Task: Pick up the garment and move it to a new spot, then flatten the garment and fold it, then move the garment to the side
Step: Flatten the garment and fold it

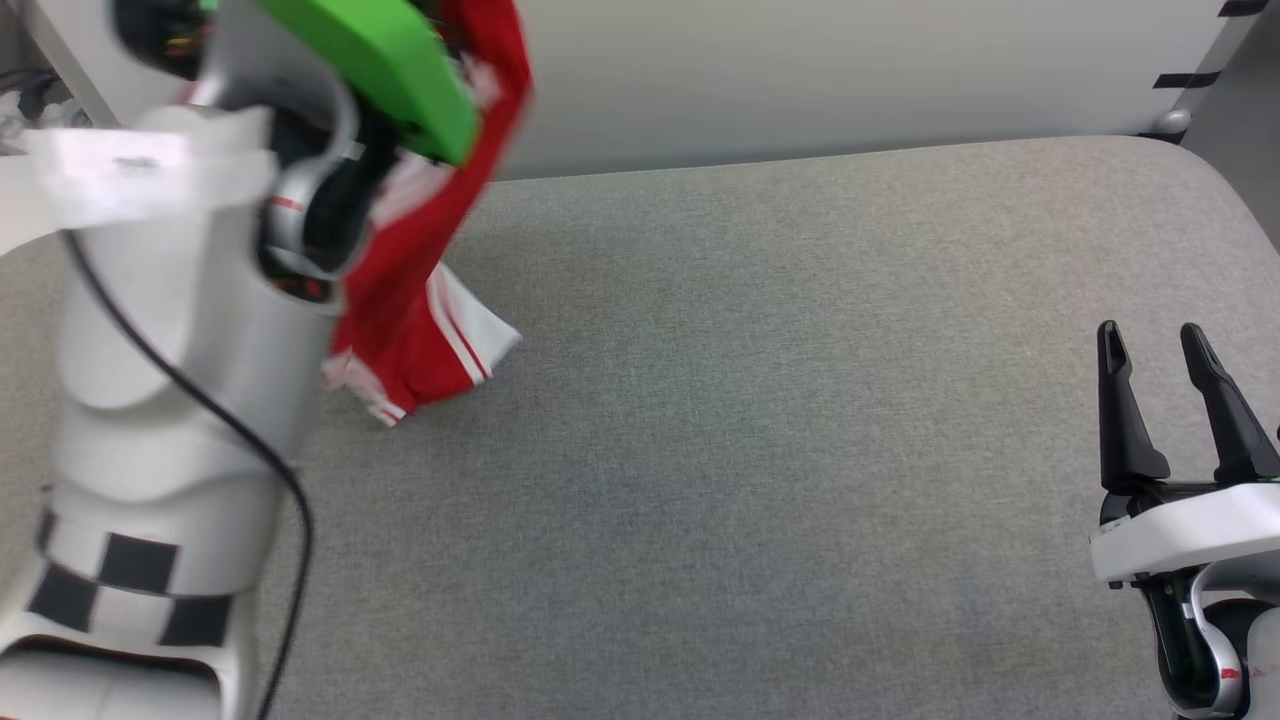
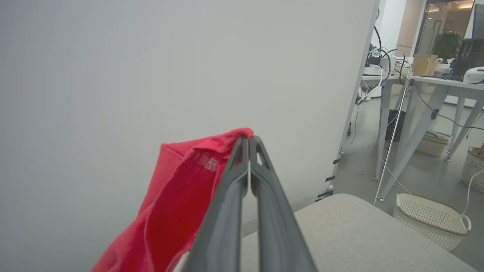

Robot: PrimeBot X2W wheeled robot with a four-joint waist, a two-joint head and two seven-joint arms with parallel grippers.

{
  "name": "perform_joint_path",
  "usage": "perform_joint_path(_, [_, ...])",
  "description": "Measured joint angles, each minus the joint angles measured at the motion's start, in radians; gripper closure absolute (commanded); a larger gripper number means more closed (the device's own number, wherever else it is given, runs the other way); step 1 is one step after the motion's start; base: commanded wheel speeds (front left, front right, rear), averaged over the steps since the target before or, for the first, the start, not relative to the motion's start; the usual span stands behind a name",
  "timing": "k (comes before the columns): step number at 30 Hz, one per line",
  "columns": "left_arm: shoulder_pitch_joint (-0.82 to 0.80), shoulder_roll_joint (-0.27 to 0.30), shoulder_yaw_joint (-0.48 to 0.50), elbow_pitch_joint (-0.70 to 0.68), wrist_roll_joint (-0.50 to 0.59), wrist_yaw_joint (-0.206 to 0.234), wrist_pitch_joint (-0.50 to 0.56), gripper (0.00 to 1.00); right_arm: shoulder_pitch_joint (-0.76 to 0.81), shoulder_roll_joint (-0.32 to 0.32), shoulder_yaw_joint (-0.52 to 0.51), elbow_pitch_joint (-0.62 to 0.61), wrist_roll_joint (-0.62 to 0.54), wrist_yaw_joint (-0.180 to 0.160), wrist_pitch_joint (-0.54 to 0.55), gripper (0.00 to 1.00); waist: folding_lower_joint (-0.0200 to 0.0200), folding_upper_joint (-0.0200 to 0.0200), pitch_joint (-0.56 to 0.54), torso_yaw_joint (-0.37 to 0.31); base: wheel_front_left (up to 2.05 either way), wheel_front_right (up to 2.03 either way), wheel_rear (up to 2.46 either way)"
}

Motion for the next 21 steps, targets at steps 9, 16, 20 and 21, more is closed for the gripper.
perform_joint_path(9, [0.115, -0.18, -0.255, -0.038, -0.018, -0.02, 0.052, 1.0, -0.003, 0.016, -0.004, 0.008, 0.0, 0.0, -0.006, 0.0, 0.0, 0.0001, 0.023, -0.032, 0.0, 0.0, 0.0])
perform_joint_path(16, [0.241, -0.225, -0.615, 0.093, -0.133, -0.024, -0.018, 1.0, -0.044, 0.028, 0.032, 0.026, 0.0, 0.0, -0.007, 0.0, 0.0, 0.0, 0.08, -0.085, 0.0, 0.0, 0.0])
perform_joint_path(20, [0.235, -0.228, -0.761, 0.138, -0.179, -0.008, -0.024, 0.0, -0.047, 0.03, 0.042, 0.046, 0.0, 0.0, -0.016, 0.0, 0.0, 0.0001, 0.108, -0.109, 0.0, 0.0, 0.0])
perform_joint_path(21, [0.211, -0.228, -0.812, 0.18, -0.197, 0.004, -0.037, 0.0, -0.049, 0.033, 0.046, 0.058, 0.0, 0.0, -0.026, 0.0, 0.0, 0.0, 0.124, -0.119, 0.0, 0.0, 0.0])
